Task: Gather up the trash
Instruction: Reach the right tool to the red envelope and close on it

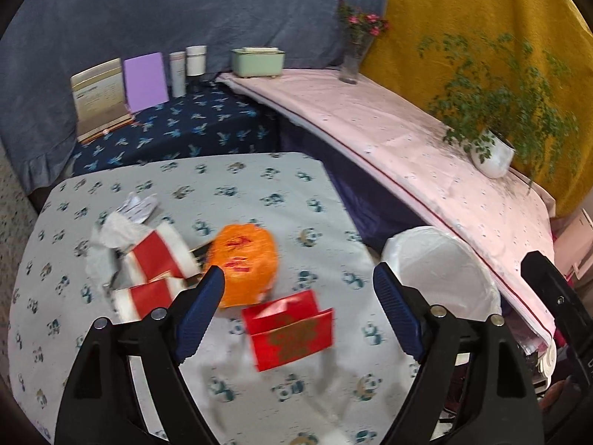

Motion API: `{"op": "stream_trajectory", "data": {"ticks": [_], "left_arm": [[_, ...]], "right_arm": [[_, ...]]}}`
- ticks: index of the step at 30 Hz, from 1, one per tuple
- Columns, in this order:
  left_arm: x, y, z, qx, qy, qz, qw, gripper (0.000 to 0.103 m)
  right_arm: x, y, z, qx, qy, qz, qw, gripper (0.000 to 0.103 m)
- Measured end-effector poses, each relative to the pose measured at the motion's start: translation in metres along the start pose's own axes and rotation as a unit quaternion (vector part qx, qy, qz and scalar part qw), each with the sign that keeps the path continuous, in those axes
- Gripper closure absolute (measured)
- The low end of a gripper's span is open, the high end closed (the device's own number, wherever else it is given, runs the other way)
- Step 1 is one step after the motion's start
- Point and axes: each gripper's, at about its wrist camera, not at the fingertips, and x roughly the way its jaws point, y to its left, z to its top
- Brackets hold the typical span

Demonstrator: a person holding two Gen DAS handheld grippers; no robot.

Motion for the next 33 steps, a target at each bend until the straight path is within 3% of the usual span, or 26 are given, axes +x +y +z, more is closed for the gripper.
{"op": "stream_trajectory", "data": {"ticks": [9,11,17,24,30,33], "left_arm": [[-0.004,0.066,-0.019,-0.037,0.010,0.053,0.9979,0.019],[-0.003,0.078,-0.026,-0.043,0.013,0.069,0.9966,0.013],[0.010,0.111,-0.046,-0.058,0.042,0.090,0.9934,0.013],[0.029,0.138,-0.066,-0.070,0.075,0.101,0.9896,0.013],[0.043,0.149,-0.068,-0.083,0.088,0.088,0.9888,0.013],[0.051,0.151,-0.069,-0.087,0.096,0.077,0.9887,0.019]], "right_arm": [[0.015,0.043,-0.019,-0.023,0.028,0.020,0.999,0.034],[0.020,0.051,-0.025,-0.025,0.035,0.023,0.999,0.031],[0.038,0.072,-0.047,-0.041,0.062,0.027,0.997,0.027],[0.064,0.094,-0.080,-0.071,0.099,0.027,0.992,0.023],[0.086,0.102,-0.103,-0.082,0.133,0.024,0.987,0.021],[0.095,0.103,-0.109,-0.084,0.145,0.023,0.986,0.021]]}}
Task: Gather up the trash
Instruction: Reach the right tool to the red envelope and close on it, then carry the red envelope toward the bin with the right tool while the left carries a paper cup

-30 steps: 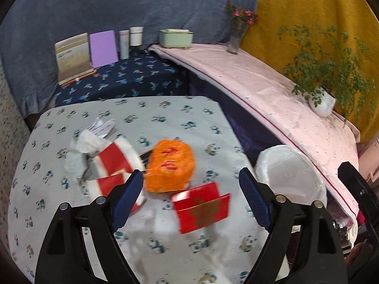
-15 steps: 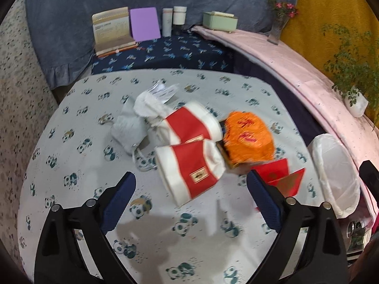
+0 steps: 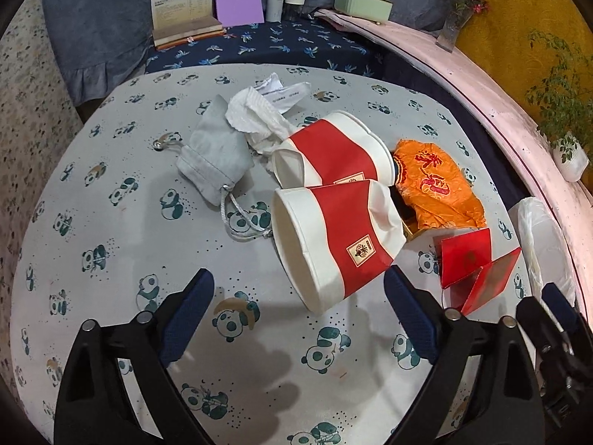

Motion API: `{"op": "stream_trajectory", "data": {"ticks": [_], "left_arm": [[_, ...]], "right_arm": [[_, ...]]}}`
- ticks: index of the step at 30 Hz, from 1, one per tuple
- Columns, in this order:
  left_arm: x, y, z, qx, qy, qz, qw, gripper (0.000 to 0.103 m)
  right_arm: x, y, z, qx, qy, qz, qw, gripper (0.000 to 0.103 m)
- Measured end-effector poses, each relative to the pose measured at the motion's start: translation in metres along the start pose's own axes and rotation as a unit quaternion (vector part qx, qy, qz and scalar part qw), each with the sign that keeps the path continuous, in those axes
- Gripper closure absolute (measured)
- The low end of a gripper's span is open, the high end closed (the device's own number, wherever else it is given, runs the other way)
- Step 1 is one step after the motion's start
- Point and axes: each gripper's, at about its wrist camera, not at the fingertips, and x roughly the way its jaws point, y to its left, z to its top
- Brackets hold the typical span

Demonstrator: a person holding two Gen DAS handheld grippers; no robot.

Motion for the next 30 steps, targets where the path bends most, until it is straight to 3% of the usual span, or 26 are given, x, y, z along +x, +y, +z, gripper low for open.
{"op": "stream_trajectory", "data": {"ticks": [6,8,11,14,23,30], "left_arm": [[0.015,-0.003,-0.001,0.000,0.028,-0.029,0.9992,0.054],[0.017,-0.004,-0.001,0.001,0.036,-0.041,0.9985,0.078],[0.014,-0.008,-0.003,0.006,0.036,-0.049,0.9981,0.088],[0.009,-0.011,-0.002,0.011,0.029,-0.055,0.9980,0.093],[0.003,-0.011,0.001,0.014,0.026,-0.058,0.9979,0.094],[0.003,-0.015,0.003,0.018,0.026,-0.062,0.9976,0.095]], "right_arm": [[0.016,0.002,-0.003,-0.004,0.015,-0.004,1.000,0.021],[0.021,0.001,-0.004,-0.002,0.019,-0.007,1.000,0.021],[0.026,-0.002,-0.004,0.000,0.022,-0.010,1.000,0.020],[0.031,-0.001,-0.004,-0.001,0.023,-0.014,1.000,0.019],[0.054,0.007,0.000,-0.045,0.034,-0.041,0.998,0.018],[0.070,0.001,0.004,-0.044,0.046,-0.033,0.997,0.018]]}}
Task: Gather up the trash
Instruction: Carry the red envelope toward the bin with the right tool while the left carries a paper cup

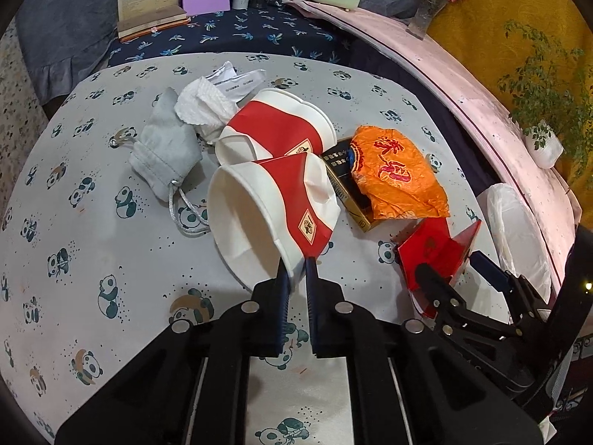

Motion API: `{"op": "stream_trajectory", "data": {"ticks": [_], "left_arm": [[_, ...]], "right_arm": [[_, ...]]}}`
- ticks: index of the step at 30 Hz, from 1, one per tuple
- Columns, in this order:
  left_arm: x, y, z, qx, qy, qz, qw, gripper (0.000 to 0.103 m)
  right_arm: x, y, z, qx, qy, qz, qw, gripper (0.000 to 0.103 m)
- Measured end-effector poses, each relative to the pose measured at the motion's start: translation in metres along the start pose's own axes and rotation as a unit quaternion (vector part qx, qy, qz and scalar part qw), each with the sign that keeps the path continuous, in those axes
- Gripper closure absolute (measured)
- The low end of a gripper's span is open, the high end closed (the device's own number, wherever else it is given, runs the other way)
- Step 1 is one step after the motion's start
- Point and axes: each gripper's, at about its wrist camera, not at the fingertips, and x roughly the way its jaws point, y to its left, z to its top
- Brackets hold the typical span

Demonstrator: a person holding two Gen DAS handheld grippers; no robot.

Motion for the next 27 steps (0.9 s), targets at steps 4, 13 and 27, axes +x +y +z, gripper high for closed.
{"op": "stream_trajectory", "data": {"ticks": [4,13,27], "left_arm": [[-0.002,-0.005,0.000,0.003,-0.002,-0.003,1.0000,0.097],[-0.024,-0.023,-0.004,0.016,-0.019,-0.013,0.9996,0.100],[-0.063,-0.075,-0.013,0.066,-0.047,-0.040,0.9959,0.101]], "right_arm": [[0.000,-0.002,0.001,0.003,0.008,0.014,1.000,0.056],[-0.021,-0.013,0.001,0.030,-0.001,0.047,0.998,0.100],[-0.098,-0.038,0.003,0.059,-0.076,0.043,0.994,0.101]]}}
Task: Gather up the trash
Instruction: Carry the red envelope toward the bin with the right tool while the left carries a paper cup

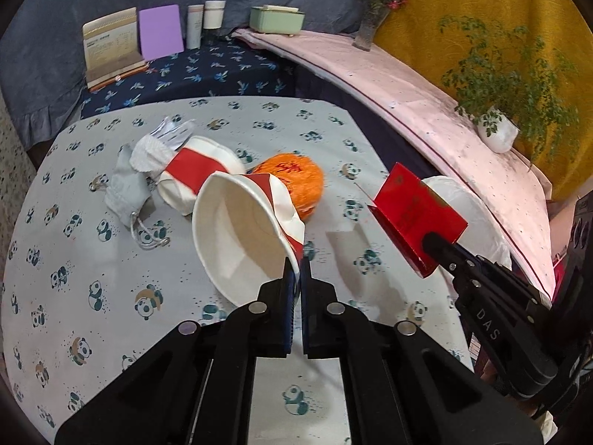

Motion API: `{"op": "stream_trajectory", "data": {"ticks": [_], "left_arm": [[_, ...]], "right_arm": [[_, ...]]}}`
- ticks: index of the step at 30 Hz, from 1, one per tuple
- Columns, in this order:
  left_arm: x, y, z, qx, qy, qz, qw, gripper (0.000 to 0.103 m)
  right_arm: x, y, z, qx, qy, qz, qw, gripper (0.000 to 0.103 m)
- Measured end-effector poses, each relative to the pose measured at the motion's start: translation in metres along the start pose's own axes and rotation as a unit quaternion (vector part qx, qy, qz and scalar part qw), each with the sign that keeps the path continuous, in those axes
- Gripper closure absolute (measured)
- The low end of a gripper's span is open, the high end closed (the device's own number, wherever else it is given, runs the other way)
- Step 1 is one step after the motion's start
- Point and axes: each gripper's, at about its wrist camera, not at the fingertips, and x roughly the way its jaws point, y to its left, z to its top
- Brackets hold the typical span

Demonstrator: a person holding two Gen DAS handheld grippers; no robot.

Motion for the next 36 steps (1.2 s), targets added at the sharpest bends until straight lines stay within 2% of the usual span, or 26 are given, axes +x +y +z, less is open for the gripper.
{"op": "stream_trajectory", "data": {"ticks": [13,26,36], "left_arm": [[-0.006,-0.085,0.006,0.069,-0.010,-0.040,0.9968,0.101],[0.009,-0.172,0.007,0.137,-0.006,-0.080,0.9873,0.101],[0.027,-0.224,0.010,0.180,0.001,-0.105,0.9782,0.101]], "right_arm": [[-0.052,-0.068,0.003,0.058,-0.052,-0.035,0.996,0.101],[-0.079,-0.139,-0.004,0.109,-0.079,-0.080,0.988,0.101],[-0.091,-0.185,-0.011,0.145,-0.091,-0.103,0.980,0.101]]}}
